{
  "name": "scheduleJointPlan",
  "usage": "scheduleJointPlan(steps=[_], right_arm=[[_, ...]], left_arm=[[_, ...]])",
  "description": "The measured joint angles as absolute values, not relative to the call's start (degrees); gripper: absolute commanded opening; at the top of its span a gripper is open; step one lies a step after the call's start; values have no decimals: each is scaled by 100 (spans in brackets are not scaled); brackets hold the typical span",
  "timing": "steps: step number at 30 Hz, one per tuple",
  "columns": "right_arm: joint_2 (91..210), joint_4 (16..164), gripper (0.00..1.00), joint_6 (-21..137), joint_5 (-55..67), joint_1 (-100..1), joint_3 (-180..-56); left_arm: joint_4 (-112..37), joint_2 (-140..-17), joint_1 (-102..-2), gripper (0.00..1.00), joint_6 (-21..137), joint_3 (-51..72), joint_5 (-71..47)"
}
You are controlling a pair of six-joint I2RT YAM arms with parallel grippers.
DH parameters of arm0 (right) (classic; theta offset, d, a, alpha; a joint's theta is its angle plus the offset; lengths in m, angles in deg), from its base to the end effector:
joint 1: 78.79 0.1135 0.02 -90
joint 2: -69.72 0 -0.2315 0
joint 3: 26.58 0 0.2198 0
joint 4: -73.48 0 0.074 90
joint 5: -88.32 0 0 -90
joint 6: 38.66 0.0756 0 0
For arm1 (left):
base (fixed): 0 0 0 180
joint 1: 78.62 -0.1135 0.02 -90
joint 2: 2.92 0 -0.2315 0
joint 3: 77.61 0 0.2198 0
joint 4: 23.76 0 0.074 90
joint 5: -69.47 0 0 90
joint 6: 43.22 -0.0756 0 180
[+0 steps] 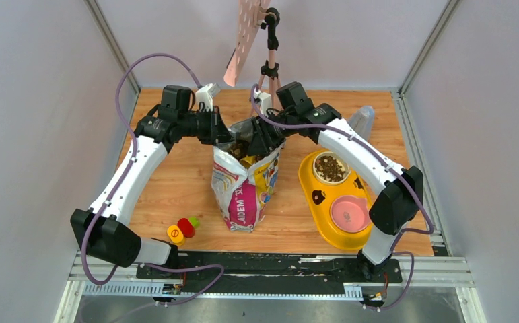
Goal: Serve the pet food
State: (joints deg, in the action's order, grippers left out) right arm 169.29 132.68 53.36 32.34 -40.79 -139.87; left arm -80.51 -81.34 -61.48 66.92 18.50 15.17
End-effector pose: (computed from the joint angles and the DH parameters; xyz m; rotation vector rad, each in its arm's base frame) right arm 0.2638 0.2598 0.2965 -1.0324 2.2011 1.0313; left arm 0.2623 -0.1271 0.3218 0.2902 2.2902 -1.0436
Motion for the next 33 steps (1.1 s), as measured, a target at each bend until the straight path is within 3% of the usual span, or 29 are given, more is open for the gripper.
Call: scheduleJointPlan(steps=[9, 33], right_arm=[[17062, 13207, 0, 6145, 4668, -4541, -14304], [17080, 12083, 0, 8191, 5623, -5826, -14341]], left_arm=[[-8097, -8129, -6148, 0, 6205, 1850, 1511], [-8783, -8105, -6148, 0, 4771, 2145, 1115]])
